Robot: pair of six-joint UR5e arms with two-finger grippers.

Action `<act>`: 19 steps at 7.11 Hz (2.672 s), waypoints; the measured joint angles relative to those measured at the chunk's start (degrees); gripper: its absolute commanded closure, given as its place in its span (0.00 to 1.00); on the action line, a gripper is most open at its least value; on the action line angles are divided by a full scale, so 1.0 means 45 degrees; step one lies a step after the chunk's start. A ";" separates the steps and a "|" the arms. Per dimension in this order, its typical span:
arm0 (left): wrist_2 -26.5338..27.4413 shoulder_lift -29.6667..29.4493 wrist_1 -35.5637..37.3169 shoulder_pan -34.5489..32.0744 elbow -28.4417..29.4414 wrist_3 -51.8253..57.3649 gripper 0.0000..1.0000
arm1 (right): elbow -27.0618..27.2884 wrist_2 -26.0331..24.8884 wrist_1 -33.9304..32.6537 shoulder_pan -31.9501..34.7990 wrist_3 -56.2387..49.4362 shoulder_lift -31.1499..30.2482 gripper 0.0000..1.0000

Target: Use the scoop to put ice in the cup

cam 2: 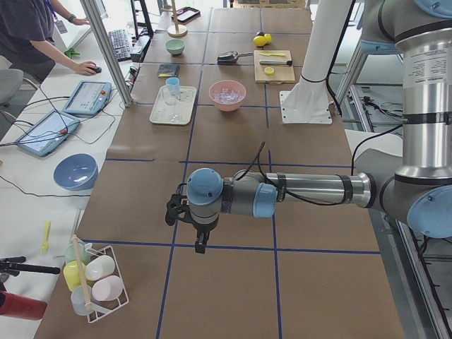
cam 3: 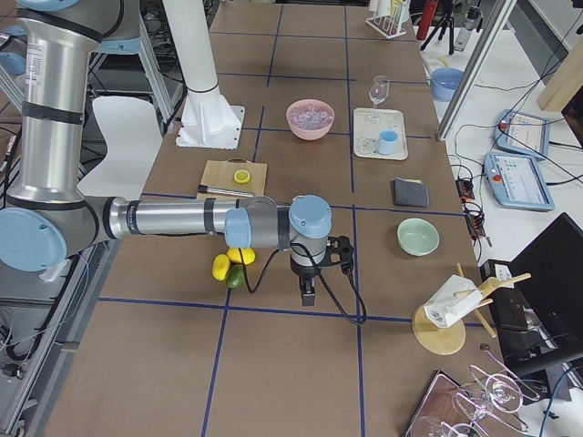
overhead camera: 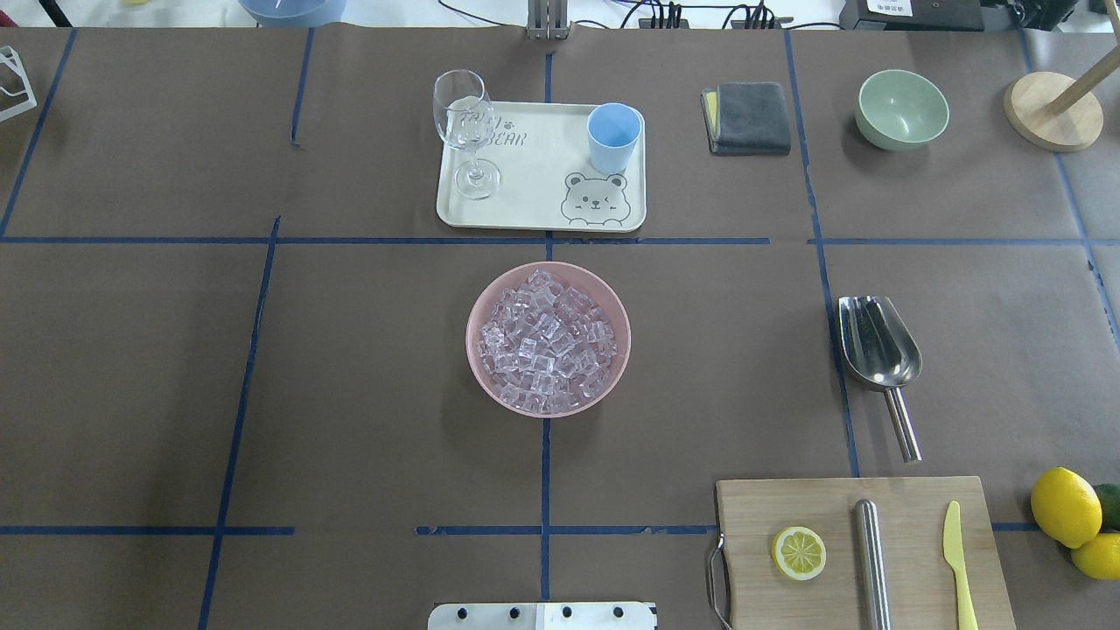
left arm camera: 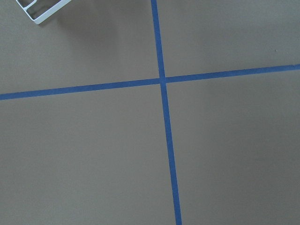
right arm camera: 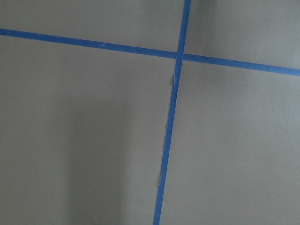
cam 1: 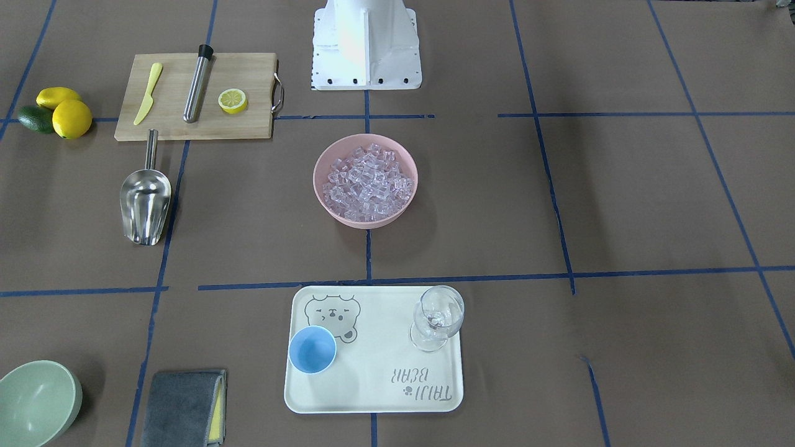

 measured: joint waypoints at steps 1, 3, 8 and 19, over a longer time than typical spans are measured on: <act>0.0013 -0.0085 -0.0039 0.0002 -0.0185 -0.0026 0.00 | 0.0009 0.0017 0.0098 -0.0007 0.0015 0.0141 0.00; -0.0025 -0.0790 -0.0099 0.0100 -0.0699 -0.0116 0.00 | 0.0029 0.0089 0.0421 -0.0021 0.0053 0.0414 0.00; -0.0138 -0.3150 -0.3479 0.2489 -0.0351 -0.0939 0.00 | 0.0040 0.0368 0.1039 -0.0287 0.0167 0.0565 0.00; 0.3931 -0.5782 -1.1852 1.2479 0.1581 -0.0884 0.00 | 0.1987 0.0507 0.1081 -0.2921 0.4097 0.0743 0.00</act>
